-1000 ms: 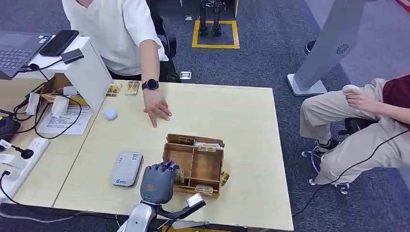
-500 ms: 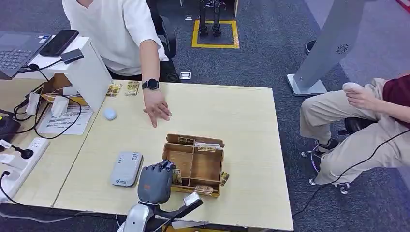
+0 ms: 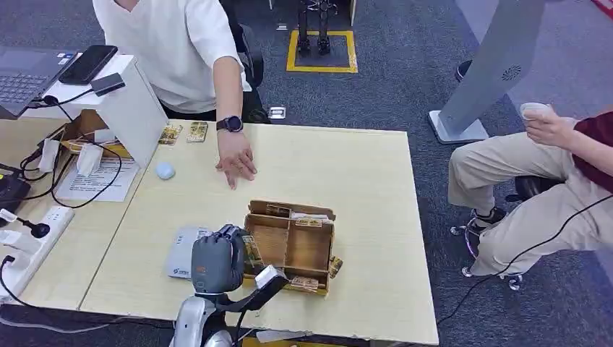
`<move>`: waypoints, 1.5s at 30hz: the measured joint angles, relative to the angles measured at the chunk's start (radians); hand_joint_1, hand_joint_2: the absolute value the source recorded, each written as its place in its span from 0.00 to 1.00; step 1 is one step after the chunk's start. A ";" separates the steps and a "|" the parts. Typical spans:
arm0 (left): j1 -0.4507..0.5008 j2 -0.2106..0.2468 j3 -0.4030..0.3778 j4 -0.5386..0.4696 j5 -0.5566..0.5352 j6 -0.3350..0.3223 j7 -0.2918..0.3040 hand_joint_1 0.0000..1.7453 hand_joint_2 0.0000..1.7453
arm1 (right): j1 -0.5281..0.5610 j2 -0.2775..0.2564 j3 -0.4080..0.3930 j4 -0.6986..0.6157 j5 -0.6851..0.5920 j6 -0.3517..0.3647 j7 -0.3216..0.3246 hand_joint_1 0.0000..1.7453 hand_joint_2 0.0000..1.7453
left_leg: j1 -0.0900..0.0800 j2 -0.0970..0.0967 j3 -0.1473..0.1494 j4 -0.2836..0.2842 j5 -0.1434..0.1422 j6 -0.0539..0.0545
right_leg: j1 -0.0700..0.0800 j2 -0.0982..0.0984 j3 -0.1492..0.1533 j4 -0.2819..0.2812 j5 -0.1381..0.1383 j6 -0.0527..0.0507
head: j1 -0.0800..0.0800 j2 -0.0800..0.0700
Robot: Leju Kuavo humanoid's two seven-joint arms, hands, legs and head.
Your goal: Pass the card to the sensor for recognition and then transmit it.
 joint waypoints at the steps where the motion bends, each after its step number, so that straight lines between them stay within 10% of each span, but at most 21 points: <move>1: 0.000 -0.008 0.012 -0.008 0.013 0.000 -0.019 1.00 1.00 | 0.001 0.000 -0.002 0.000 0.000 0.000 0.000 0.00 1.00 | 0.000 0.000 0.000 0.000 0.000 0.000 | 0.000 0.000 0.000 0.000 0.000 0.000 | 0.000 0.000; 6: -0.012 -0.064 0.112 -0.046 0.143 0.000 -0.190 1.00 1.00 | 0.007 0.000 -0.007 0.000 0.000 0.000 0.000 0.00 1.00 | 0.000 0.000 0.000 0.000 0.000 0.000 | 0.000 0.000 0.000 0.000 0.000 0.000 | 0.001 0.000; 10: -0.025 -0.073 0.159 -0.049 0.210 0.000 -0.218 1.00 1.00 | 0.008 0.000 -0.007 0.000 0.000 0.000 0.006 0.00 1.00 | 0.000 0.001 0.001 0.000 0.000 0.000 | 0.000 0.001 0.000 0.000 0.000 0.000 | 0.000 0.000; 17: -0.169 -0.078 0.175 -0.017 0.491 -0.032 -0.183 1.00 1.00 | 0.003 0.000 -0.004 0.000 0.000 0.000 0.013 0.00 1.00 | 0.000 0.000 0.000 0.000 0.002 -0.001 | 0.000 -0.001 0.001 0.000 0.001 0.000 | 0.000 0.000; 31: -0.432 -0.042 0.188 0.135 0.592 -0.046 -0.077 1.00 1.00 | -0.021 -0.008 0.030 0.001 0.010 0.000 0.043 0.00 1.00 | 0.000 0.000 0.000 0.000 0.002 -0.001 | 0.000 -0.001 0.000 0.001 0.001 0.000 | 0.000 0.000; 32: -0.439 -0.039 0.189 0.143 0.593 -0.045 -0.070 0.00 1.00 | -0.022 -0.009 0.030 0.001 0.010 0.000 0.045 0.00 1.00 | 0.000 0.000 0.000 0.000 0.002 -0.001 | 0.000 0.000 0.000 0.001 0.001 0.000 | 0.000 0.000; 45: -0.494 -0.029 0.190 0.233 0.676 -0.010 -0.070 0.00 1.00 | -0.022 -0.019 0.045 0.002 0.002 0.000 0.050 0.00 1.00 | 0.000 0.000 0.000 0.000 0.002 -0.001 | 0.000 0.000 0.000 0.001 0.001 0.000 | 0.000 0.000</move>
